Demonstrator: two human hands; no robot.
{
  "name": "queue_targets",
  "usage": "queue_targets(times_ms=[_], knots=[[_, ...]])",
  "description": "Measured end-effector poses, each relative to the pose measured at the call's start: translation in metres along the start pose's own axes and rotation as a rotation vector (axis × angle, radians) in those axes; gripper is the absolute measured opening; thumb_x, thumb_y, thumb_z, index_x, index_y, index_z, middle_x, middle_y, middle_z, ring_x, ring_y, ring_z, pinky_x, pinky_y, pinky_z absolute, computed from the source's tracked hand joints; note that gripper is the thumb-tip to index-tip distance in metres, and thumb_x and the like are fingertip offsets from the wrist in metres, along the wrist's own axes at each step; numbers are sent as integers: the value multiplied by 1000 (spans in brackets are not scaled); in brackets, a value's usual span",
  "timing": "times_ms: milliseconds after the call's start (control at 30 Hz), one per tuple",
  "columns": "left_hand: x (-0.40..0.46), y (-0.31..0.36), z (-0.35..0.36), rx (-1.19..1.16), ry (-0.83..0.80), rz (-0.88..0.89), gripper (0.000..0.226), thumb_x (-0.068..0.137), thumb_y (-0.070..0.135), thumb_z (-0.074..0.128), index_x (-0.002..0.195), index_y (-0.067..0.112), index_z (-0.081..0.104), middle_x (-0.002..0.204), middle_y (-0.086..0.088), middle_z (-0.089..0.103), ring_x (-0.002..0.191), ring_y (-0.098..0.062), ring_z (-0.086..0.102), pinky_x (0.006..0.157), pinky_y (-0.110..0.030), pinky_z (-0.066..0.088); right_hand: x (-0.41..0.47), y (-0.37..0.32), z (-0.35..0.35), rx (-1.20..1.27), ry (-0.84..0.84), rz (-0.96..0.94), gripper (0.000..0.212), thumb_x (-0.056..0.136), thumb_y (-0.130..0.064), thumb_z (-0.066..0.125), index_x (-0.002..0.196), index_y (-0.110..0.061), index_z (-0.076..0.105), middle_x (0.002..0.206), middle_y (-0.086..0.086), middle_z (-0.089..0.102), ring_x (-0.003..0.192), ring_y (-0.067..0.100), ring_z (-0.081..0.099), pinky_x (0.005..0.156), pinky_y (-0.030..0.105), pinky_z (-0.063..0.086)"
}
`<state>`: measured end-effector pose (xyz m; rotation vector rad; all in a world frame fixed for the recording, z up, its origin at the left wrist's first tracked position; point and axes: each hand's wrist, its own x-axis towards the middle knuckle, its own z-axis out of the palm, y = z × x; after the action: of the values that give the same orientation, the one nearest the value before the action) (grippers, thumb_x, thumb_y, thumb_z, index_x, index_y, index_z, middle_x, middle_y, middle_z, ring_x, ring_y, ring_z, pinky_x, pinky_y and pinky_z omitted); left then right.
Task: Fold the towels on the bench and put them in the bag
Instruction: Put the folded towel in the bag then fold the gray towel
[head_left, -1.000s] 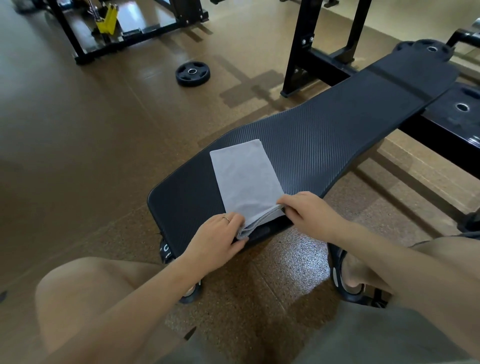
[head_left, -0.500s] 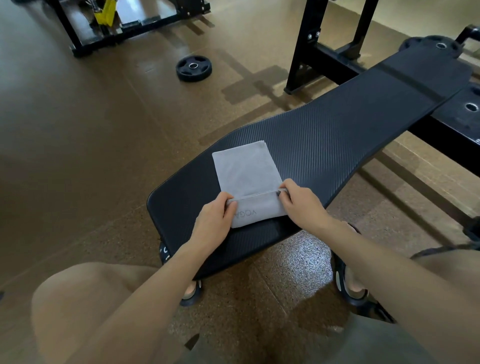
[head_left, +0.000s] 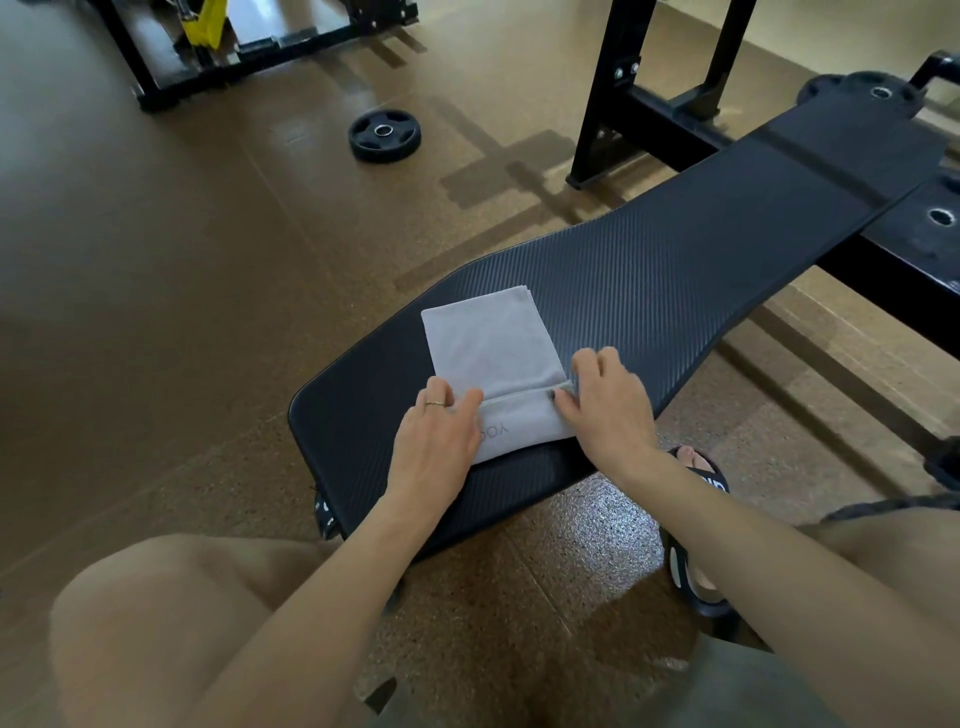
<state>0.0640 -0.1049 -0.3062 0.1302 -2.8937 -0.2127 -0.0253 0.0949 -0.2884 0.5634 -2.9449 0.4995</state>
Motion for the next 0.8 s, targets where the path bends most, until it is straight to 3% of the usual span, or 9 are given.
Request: queue_targets(times_ms=[67, 100, 200, 300, 433, 500, 600, 733, 800], knots=[[1, 0, 0, 92, 7, 123, 13, 85, 12, 62, 96, 17, 56, 97, -9, 48, 76, -23, 40, 63, -35, 38, -5, 2, -4, -118, 124, -327, 15, 93, -21, 64, 91, -11, 54, 94, 7, 51, 80, 27, 51, 74, 40, 43], [2, -1, -1, 122, 11, 183, 12, 85, 14, 62, 96, 17, 56, 99, -8, 51, 80, -26, 43, 67, -36, 37, -8, 3, -6, -129, 99, -495, 12, 95, -23, 60, 93, -11, 57, 100, 6, 54, 89, 27, 54, 84, 40, 45], [4, -5, -4, 118, 31, 265, 11, 89, 16, 65, 97, 16, 58, 99, -6, 57, 87, -27, 48, 73, -36, 42, -15, 11, -11, -131, -159, -745, 31, 89, -33, 52, 112, -14, 59, 119, 2, 56, 115, 23, 51, 110, 39, 38], [2, -13, -12, 22, -34, 268, 21, 99, 37, 52, 106, 19, 59, 105, 1, 56, 94, -22, 50, 83, -35, 44, -8, 19, -12, -157, -259, -717, 48, 80, -28, 55, 126, -15, 54, 128, 2, 54, 123, 23, 49, 113, 39, 37], [-1, -24, -23, 6, -207, 290, 61, 84, 72, 50, 119, 22, 55, 119, 6, 51, 107, -18, 48, 98, -35, 42, 9, 19, -12, -72, -225, -653, 38, 76, -18, 52, 114, -14, 59, 110, 1, 60, 103, 24, 57, 100, 38, 44], [2, -30, -26, -15, -216, 287, 58, 80, 65, 54, 119, 22, 56, 121, 6, 53, 109, -18, 49, 99, -35, 43, 16, 16, -13, 104, -212, -498, 31, 78, -21, 51, 107, -16, 60, 97, -1, 62, 90, 23, 58, 88, 38, 47], [11, -39, -29, -193, -199, 230, 40, 81, 49, 56, 111, 23, 60, 111, 9, 59, 102, -16, 52, 89, -35, 46, 26, 10, -15, 335, -194, -262, 26, 83, -22, 55, 108, -19, 60, 95, -4, 64, 84, 19, 59, 75, 34, 46], [33, -46, -37, -538, -292, -32, 14, 92, 33, 62, 99, 21, 65, 96, 8, 61, 92, -12, 54, 81, -32, 47, 44, 4, -15, 475, -208, -108, 14, 88, -19, 56, 102, -21, 59, 96, -5, 63, 88, 14, 58, 76, 33, 48], [42, -47, -38, -660, -342, -181, 12, 96, 29, 59, 89, 20, 65, 87, 7, 63, 82, -9, 56, 73, -30, 46, 53, 1, -13, 511, -245, -34, 13, 93, -22, 55, 106, -22, 58, 101, -5, 62, 92, 13, 58, 74, 28, 47]])
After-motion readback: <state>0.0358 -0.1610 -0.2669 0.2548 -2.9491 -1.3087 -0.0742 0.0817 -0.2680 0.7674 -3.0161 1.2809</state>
